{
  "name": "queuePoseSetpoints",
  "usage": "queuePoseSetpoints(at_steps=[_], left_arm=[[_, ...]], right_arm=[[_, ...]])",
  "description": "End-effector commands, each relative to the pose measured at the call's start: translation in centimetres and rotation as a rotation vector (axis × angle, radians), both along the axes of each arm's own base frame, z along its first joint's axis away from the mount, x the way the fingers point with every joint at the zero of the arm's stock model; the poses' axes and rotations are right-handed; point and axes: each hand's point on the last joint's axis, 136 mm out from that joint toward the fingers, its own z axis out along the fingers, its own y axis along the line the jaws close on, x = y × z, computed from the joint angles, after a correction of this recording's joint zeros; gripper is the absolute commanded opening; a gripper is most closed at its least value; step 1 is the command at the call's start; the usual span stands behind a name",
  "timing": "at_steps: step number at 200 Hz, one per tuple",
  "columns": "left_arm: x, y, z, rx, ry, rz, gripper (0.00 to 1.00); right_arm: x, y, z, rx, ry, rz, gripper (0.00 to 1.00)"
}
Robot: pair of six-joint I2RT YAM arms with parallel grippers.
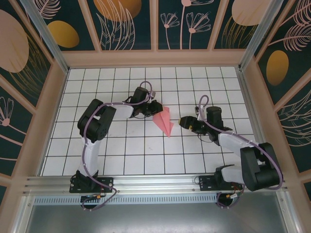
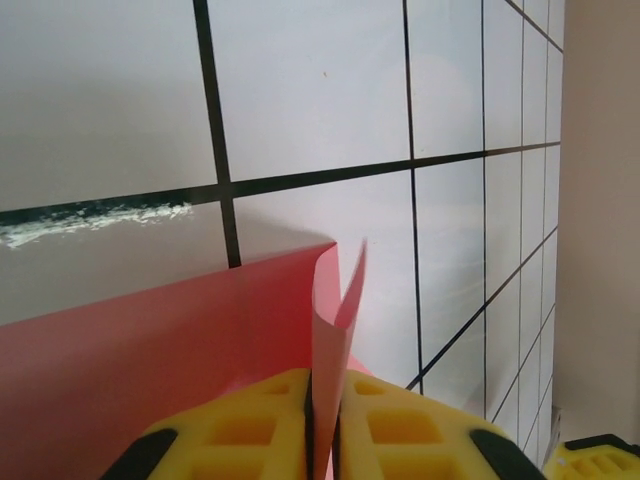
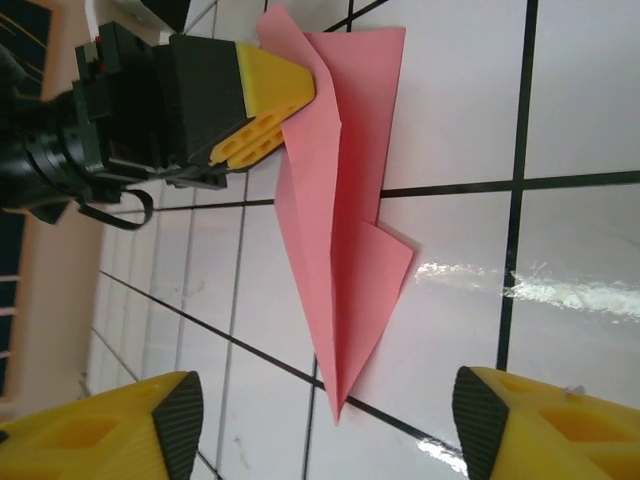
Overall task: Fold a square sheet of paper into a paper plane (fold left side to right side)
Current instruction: Turn over the paper at the center of the table.
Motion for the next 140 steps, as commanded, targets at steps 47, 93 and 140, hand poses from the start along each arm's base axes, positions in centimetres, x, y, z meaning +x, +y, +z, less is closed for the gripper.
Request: queuePoseSetpoints(at_steps=[47, 93, 140], left_arm=[[0.4, -1.0, 15.3, -0.188, -0.253, -0.024, 0.13], [-1.0, -1.1, 21.6, -0.316, -0.316, -0.046, 0.14], [-2.7, -1.1, 23.9, -0.410, -0.307, -0.087, 0.15]], right_arm=[[-1.0, 0.9, 5.8, 0.299, -0.171, 0.114, 0.99], [-1.1, 2.4, 10.3, 0.395, -0.280, 0.204, 0.99], [-0.5, 4.5, 13.0, 0.476, -0.296, 0.232, 0.99]])
